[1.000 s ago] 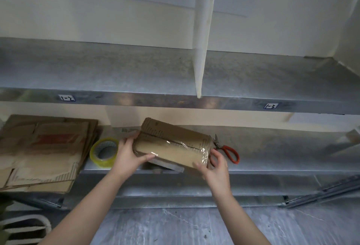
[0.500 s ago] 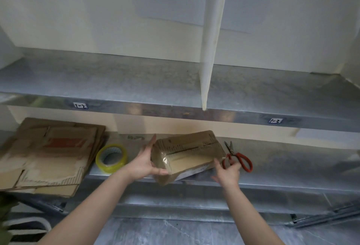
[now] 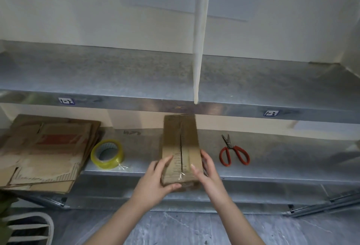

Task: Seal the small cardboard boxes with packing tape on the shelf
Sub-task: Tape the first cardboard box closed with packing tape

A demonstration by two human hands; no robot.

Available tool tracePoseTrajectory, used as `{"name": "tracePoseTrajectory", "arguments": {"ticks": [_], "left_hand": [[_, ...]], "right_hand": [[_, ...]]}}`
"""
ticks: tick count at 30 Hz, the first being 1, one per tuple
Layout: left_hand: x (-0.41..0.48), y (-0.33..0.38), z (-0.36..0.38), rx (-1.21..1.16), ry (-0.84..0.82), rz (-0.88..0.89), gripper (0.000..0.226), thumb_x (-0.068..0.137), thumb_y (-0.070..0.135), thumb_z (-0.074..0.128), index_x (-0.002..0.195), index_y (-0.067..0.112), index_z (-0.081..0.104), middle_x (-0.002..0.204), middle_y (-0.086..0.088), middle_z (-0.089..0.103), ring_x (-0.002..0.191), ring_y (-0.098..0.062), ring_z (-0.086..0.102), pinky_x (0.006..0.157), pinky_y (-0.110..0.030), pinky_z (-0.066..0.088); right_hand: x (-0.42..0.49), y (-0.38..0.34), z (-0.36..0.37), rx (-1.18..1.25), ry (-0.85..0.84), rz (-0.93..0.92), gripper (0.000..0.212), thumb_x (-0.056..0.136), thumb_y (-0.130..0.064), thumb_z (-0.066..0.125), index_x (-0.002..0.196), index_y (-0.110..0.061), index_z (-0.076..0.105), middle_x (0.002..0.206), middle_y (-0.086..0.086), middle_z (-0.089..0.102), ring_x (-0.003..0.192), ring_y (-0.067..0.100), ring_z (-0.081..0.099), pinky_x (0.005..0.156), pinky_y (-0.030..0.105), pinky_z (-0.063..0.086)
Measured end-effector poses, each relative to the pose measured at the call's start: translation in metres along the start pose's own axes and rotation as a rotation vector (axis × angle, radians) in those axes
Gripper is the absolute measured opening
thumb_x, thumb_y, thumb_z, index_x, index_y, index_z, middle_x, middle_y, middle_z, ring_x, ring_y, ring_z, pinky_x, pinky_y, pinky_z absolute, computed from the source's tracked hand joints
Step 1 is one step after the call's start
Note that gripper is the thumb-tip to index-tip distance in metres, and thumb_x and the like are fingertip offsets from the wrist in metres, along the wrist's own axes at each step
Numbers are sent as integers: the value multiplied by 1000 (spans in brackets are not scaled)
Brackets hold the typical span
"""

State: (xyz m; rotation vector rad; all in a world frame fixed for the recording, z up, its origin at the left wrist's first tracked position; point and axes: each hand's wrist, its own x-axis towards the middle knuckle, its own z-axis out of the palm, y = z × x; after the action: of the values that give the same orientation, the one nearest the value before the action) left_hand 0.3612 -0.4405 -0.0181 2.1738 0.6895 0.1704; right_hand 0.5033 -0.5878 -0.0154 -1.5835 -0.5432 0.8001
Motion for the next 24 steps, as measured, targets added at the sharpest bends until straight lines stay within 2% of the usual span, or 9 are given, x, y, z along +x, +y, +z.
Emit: {"name": "tracePoseTrajectory", "arguments": {"ticks": [1, 3, 6, 9, 11, 14, 19, 21, 24], "left_hand": [[-4, -1, 3, 20, 25, -5, 89, 72, 61, 72, 141, 58, 17, 139, 18, 33, 121, -4, 46, 96, -25, 45], [-5, -3, 4, -42, 88, -18, 82, 76, 52, 74, 141, 54, 26, 142, 14, 29, 126, -7, 42, 102, -29, 43], [5, -11, -2, -114, 103, 21, 77, 77, 39, 78, 142, 43, 36, 152, 17, 16, 138, -5, 29, 110, -30, 36], [17, -22, -12, -118, 36, -7, 69, 80, 33, 76, 140, 39, 43, 154, 15, 17, 142, -8, 26, 110, -23, 34], [19, -30, -15, -30, -37, -56, 67, 85, 36, 71, 141, 49, 36, 156, 8, 20, 143, -14, 27, 114, -29, 29], [17, -34, -13, 33, -96, -79, 77, 87, 37, 69, 142, 61, 19, 160, 9, 12, 145, -14, 23, 116, -35, 25], [12, -25, -5, 127, -68, -10, 85, 88, 33, 68, 144, 60, 9, 160, 18, -2, 146, -13, 19, 117, -40, 28], [9, -20, -3, 193, -44, 9, 86, 88, 39, 66, 145, 59, 5, 160, 20, -4, 146, -13, 17, 116, -42, 30], [8, -13, -2, 300, -19, 41, 85, 87, 46, 64, 148, 54, 4, 160, 18, -3, 147, -14, 10, 118, -42, 24]], "right_hand": [[2, 0, -1, -101, -49, -22, 86, 72, -52, 80, 142, -43, 31, 143, -17, 46, 131, 0, 45, 108, 29, 42], [7, 2, 3, -302, -99, -67, 97, 69, -48, 84, 147, -36, 27, 148, -14, 39, 136, 2, 39, 111, 29, 38], [20, 6, 12, -469, -53, -125, 91, 70, -46, 83, 144, -39, 30, 153, -9, 29, 143, 6, 25, 118, 30, 25], [34, 9, 17, -604, -33, -124, 91, 73, -40, 82, 148, -36, 30, 157, -1, 17, 144, 12, 23, 116, 26, 22], [40, 13, 18, -663, -43, -121, 90, 76, -39, 80, 150, -33, 28, 158, 0, 16, 145, 17, 24, 115, 27, 23], [42, 14, 14, -713, -98, -133, 97, 76, -44, 79, 152, -32, 21, 161, 1, 10, 147, 18, 20, 115, 25, 20], [30, 19, 1, -846, -125, -161, 105, 76, -44, 79, 152, -45, 7, 163, -6, 2, 147, 25, 19, 117, 40, 29], [24, 20, -2, -854, -95, -175, 102, 77, -47, 77, 152, -47, 6, 163, -5, 3, 147, 25, 18, 114, 41, 30], [17, 20, -5, -847, -66, -187, 99, 79, -50, 74, 152, -46, 8, 163, -2, 7, 148, 24, 15, 115, 39, 26]]}}
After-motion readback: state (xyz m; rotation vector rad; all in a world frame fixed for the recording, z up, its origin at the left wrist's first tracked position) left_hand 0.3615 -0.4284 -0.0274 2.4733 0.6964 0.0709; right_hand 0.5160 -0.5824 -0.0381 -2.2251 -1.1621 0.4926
